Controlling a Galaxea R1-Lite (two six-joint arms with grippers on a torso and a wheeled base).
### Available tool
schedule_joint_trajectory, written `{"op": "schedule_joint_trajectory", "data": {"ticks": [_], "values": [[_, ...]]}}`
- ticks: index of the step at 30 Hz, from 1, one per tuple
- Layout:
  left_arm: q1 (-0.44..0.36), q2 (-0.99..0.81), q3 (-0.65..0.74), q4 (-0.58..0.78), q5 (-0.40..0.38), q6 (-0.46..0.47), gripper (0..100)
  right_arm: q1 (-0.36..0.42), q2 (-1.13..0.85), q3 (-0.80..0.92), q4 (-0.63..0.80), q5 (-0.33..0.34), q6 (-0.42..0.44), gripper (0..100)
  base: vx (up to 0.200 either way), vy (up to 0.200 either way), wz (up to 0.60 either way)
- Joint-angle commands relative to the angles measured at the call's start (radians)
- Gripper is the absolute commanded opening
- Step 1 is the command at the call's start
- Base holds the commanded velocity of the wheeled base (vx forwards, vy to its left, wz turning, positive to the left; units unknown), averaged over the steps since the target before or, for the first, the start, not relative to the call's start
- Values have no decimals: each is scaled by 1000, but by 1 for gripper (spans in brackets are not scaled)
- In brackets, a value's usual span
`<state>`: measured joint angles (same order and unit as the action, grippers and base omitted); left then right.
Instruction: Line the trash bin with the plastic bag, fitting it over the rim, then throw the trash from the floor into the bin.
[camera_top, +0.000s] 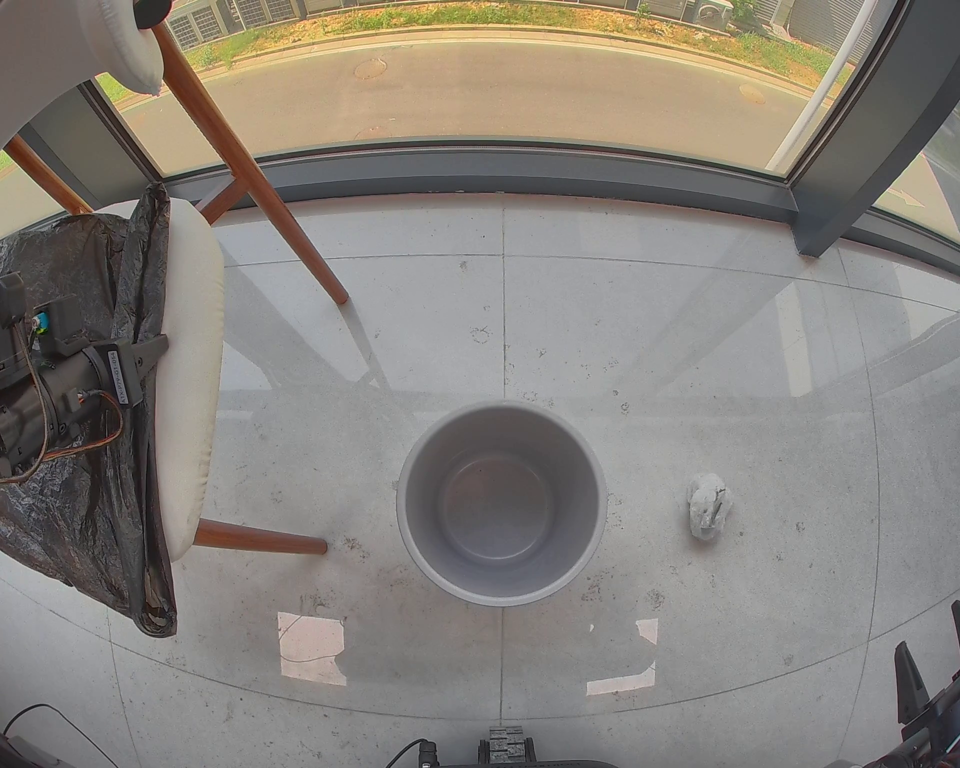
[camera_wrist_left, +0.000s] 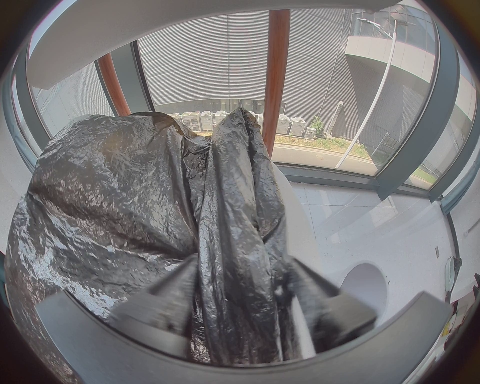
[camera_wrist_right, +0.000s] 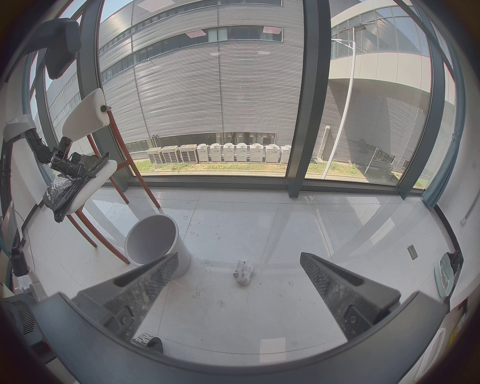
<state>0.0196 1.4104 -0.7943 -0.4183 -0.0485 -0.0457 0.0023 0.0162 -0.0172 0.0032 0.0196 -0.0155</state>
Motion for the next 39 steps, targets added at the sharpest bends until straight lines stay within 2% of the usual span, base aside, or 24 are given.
{"op": "schedule_joint_trajectory", "data": {"ticks": [1, 8, 12, 15, 16, 20, 21, 25, 29, 30, 31, 39], "values": [[0, 7, 15, 12, -2, 0, 0, 1, -16, 16, 0, 0, -1, 100, 0, 0, 0], [-4, -13, 21, 21, -16, -3, 0, 1, -16, 16, 0, 0, -1, 100, 0, 0, 0], [-29, -154, 64, 53, -105, -3, 0, 1, -16, 16, 0, 0, -1, 100, 0, 0, 0], [-59, -240, 73, 141, -182, -3, 0, 1, -16, 16, 0, 0, -1, 100, 0, 0, 0], [-59, -240, 73, 141, -182, -3, 0, 1, -16, 16, 0, 0, -1, 100, 0, 0, 0], [-141, -318, 73, 266, -284, -2, 0, 1, -16, 16, 0, 0, -1, 100, 0, 0, 0], [-141, -318, 73, 266, -284, -2, 0, 1, -16, 16, 0, 0, -1, 100, 0, 0, 0], [-248, -318, 69, 265, -356, 1, 0, 1, -16, 16, 0, 0, -1, 100, 0, 0, 0], [-313, -309, 67, 263, -381, 3, 0, 1, -16, 16, 0, 0, -1, 100, 0, 0, 0], [-369, -286, 64, 263, -399, 1, 0, 1, -16, 16, 0, 0, -1, 100, 0, 0, 0], [-369, -286, 64, 263, -399, 1, 0, 1, -16, 16, 0, 0, -1, 100, 0, 0, 0], [-550, -169, -34, 263, -418, -5, 0, 1, -16, 16, 0, 0, -1, 100, 0, 0, 0]]}}
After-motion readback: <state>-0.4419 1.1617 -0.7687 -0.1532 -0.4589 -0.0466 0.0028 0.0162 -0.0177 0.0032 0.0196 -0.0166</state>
